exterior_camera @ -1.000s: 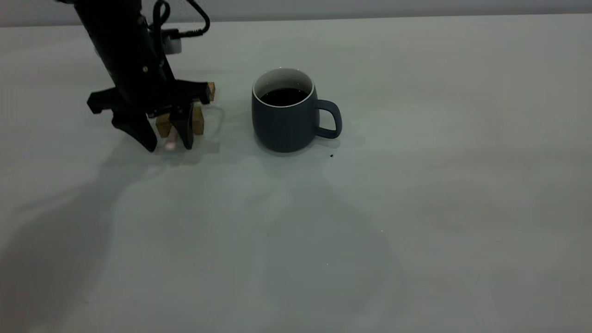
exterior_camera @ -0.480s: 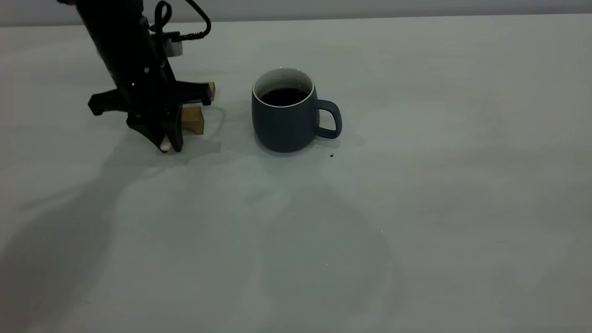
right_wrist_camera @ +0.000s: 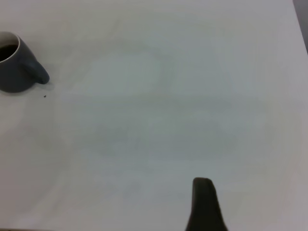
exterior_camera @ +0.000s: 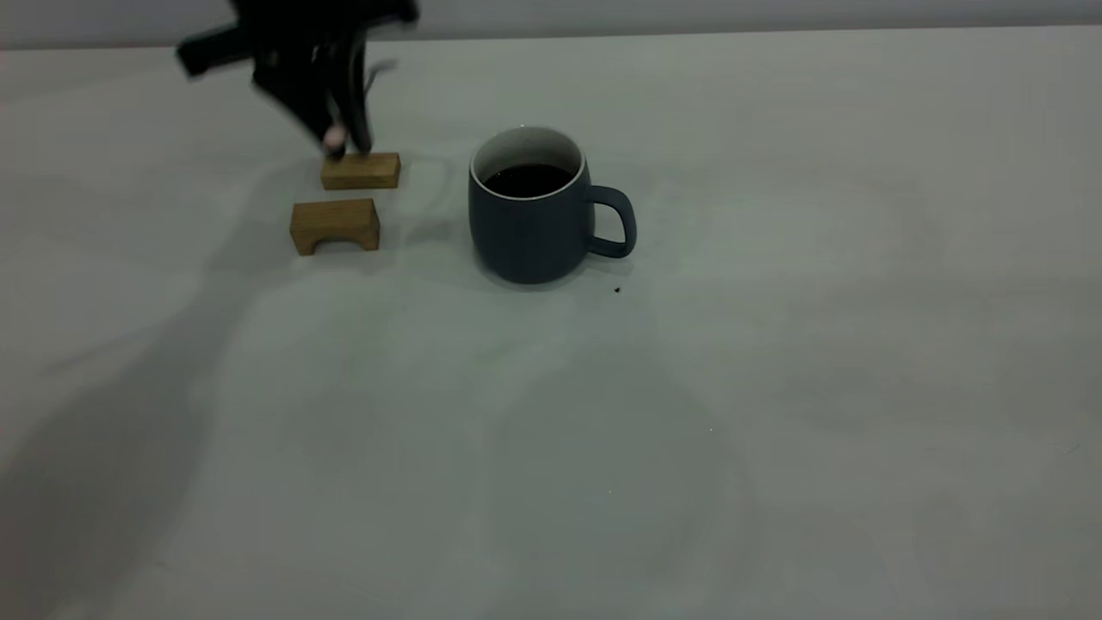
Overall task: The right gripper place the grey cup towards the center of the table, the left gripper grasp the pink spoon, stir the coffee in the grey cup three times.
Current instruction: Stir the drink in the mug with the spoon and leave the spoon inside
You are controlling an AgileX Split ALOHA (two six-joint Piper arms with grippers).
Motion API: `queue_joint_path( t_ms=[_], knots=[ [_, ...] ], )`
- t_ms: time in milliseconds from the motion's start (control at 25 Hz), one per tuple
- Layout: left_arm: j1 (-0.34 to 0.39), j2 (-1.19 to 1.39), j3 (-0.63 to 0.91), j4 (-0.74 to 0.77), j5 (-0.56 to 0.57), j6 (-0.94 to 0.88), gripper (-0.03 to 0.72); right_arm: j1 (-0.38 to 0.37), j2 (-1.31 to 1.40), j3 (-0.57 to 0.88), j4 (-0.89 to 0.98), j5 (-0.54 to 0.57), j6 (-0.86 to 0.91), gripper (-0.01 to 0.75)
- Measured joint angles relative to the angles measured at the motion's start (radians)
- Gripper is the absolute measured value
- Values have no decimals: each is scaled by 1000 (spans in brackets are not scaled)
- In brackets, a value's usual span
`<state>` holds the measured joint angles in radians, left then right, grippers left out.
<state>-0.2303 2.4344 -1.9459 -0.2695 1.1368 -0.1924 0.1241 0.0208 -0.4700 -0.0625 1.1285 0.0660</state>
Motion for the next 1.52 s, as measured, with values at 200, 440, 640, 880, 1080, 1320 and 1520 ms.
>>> queue_joint_path(
  t_ms=[200, 440, 640, 880, 1080, 1320, 1520],
  knots=[
    [0, 0, -183, -101, 31, -100, 152, 0, 0, 0, 0, 0, 0, 576],
    [0, 1, -258, -345, 31, -539, 152, 0, 0, 0, 0, 0, 0, 576],
    [-1, 2, -258, -538, 31, -952, 152, 0, 0, 0, -1, 0, 0, 576],
    [-49, 2, -259, -673, 31, -1428, 152, 0, 0, 0, -1, 0, 0, 576],
    [-80, 3, -259, -657, 31, -1586, 152, 0, 0, 0, -2, 0, 0, 576],
    [-87, 60, -264, -678, 29, -1604, 152, 0, 0, 0, -2, 0, 0, 576],
    [-71, 110, -264, -713, 8, -1604, 152, 0, 0, 0, -2, 0, 0, 576]
  ],
)
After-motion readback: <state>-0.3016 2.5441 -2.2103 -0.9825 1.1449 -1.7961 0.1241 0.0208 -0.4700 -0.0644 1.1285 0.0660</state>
